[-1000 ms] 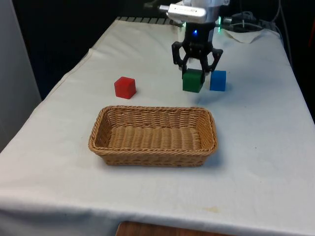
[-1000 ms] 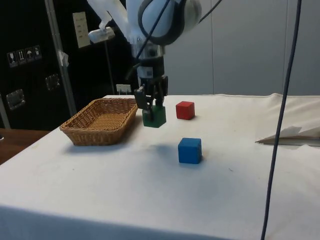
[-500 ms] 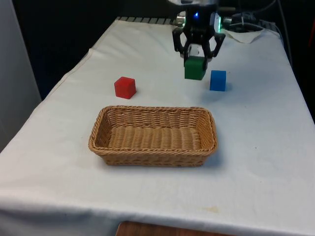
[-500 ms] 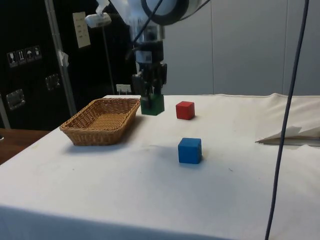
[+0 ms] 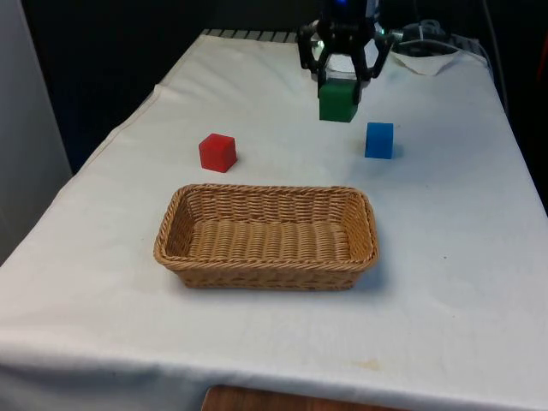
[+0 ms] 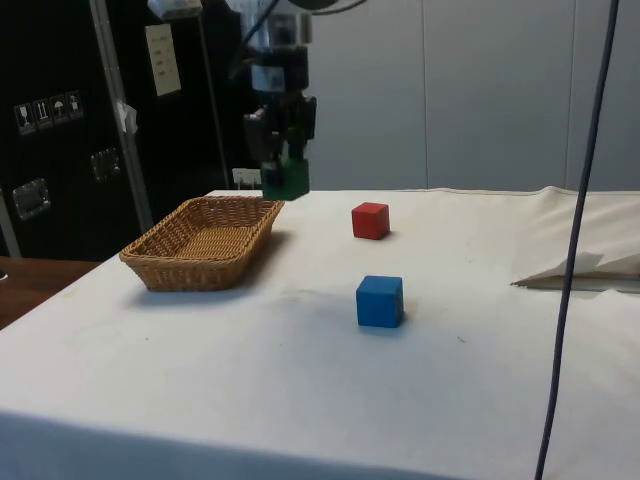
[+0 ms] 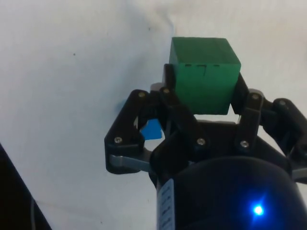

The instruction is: Pick up exactly two blocks and place them into the basket.

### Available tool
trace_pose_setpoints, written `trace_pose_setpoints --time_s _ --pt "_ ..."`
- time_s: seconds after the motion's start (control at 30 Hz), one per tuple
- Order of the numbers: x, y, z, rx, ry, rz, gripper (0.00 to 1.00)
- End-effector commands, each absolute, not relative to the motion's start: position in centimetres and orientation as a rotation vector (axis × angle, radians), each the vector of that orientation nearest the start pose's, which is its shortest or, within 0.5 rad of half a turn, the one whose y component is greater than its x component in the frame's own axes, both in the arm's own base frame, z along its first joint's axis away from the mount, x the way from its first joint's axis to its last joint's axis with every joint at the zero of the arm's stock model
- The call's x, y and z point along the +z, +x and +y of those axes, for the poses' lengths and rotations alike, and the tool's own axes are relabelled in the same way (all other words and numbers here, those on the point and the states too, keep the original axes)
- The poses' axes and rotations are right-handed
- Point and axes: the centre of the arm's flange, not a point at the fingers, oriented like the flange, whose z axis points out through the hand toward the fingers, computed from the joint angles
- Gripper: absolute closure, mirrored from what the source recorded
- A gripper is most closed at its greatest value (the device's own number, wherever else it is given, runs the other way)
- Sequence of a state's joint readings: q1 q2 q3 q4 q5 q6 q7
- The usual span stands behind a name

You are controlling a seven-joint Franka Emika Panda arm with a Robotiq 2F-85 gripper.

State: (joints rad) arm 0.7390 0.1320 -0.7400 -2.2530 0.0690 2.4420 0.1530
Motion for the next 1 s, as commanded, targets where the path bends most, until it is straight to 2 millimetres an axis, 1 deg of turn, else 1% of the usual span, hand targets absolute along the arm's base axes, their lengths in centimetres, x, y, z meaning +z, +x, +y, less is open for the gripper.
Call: trace_pose_setpoints --time_s 0.0,0.03,0.17,0.2,0.3,0.4,0.43,0.63,0.67,0.7,0.73,0.93,0.97 --pt "33.4 54.7 0.0 -0.140 -3.161 0.307 1.00" --pt "33.4 54.7 0.0 -0.140 -3.161 0.307 1.00" --pt "34.1 56.2 -0.2 -0.140 -3.171 0.307 1.00" --pt "34.0 56.0 -0.2 -0.152 -3.178 0.310 1.00" --pt "34.3 57.4 -0.1 -0.144 -3.180 0.303 1.00" --pt "34.3 58.3 -0.1 -0.152 -3.185 0.298 1.00" --pt "34.3 58.3 -0.1 -0.152 -3.185 0.298 1.00" --pt "34.0 60.3 0.1 -0.169 -3.197 0.291 1.00" --pt "34.0 60.2 0.1 -0.184 -3.205 0.295 1.00" --pt "34.0 60.6 0.3 -0.172 -3.199 0.289 1.00" --pt "33.8 61.2 0.3 -0.175 -3.204 0.289 1.00" --pt "32.8 63.1 0.3 -0.191 -3.216 0.288 1.00" --pt "32.9 62.7 0.3 -0.202 -3.222 0.293 1.00"
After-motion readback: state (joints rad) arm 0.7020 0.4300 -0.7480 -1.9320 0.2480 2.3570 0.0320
